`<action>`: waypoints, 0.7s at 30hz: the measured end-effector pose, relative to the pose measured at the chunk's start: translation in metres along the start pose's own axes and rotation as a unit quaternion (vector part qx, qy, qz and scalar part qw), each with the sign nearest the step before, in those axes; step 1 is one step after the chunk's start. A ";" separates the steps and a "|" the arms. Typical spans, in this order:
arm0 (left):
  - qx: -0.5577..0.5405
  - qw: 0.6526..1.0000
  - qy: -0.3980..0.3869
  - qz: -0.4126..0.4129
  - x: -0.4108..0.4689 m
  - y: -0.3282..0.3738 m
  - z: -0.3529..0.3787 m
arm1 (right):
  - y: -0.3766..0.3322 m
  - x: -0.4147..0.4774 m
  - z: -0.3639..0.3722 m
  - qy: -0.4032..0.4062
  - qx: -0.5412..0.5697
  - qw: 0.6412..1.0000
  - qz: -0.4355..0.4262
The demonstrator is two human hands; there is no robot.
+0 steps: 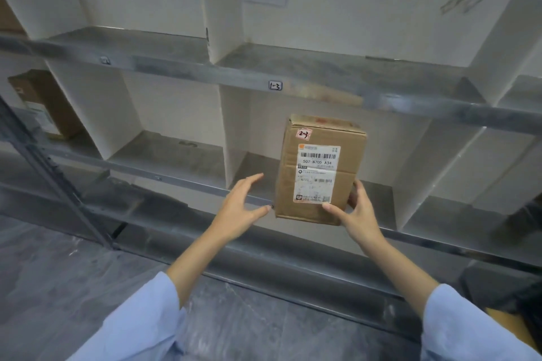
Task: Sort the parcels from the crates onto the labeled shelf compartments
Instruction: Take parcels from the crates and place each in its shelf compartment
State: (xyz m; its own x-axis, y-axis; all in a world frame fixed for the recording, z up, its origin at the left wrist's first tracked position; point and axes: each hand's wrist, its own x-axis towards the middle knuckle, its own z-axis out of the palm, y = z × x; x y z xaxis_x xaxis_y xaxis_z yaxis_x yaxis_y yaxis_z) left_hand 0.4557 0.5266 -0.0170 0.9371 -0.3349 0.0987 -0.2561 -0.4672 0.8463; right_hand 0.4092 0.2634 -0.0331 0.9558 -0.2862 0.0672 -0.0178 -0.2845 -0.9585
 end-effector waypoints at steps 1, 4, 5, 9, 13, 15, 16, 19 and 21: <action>0.023 1.000 0.007 -0.005 0.003 -0.004 -0.003 | 0.004 0.004 -0.002 0.006 0.003 1.000 0.001; 0.147 0.989 0.027 -0.002 0.012 -0.018 -0.014 | 0.013 0.018 -0.001 0.032 0.009 0.999 0.003; 0.196 0.980 0.030 -0.001 0.016 -0.023 -0.018 | 0.016 0.023 0.002 0.039 0.012 0.999 0.004; 0.336 0.941 0.041 0.006 0.026 -0.042 -0.029 | 0.023 0.050 0.022 0.058 0.023 0.998 0.001; 0.387 0.921 0.047 0.003 0.034 -0.067 -0.035 | 0.035 0.079 0.054 0.057 0.021 0.998 -0.011; 0.401 0.915 0.040 -0.006 0.037 -0.077 -0.038 | 0.040 0.094 0.073 0.056 0.012 0.998 -0.017; 0.407 0.912 0.038 -0.008 0.038 -0.083 -0.040 | 0.042 0.101 0.083 0.055 0.008 0.998 -0.018; 0.415 0.909 0.036 -0.015 0.047 -0.098 -0.047 | 0.053 0.124 0.113 0.053 0.010 0.998 -0.014; 0.413 0.910 0.033 -0.019 0.054 -0.106 -0.049 | 0.062 0.139 0.131 0.058 0.014 0.998 -0.007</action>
State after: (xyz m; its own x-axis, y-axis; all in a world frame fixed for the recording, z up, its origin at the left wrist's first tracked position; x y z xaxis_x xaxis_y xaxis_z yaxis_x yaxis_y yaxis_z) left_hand 0.5451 0.5981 -0.0753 0.9541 -0.2687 0.1321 -0.2888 -0.9423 0.1692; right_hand 0.5789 0.3255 -0.1198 0.9158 -0.3861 0.1110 0.0054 -0.2645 -0.9644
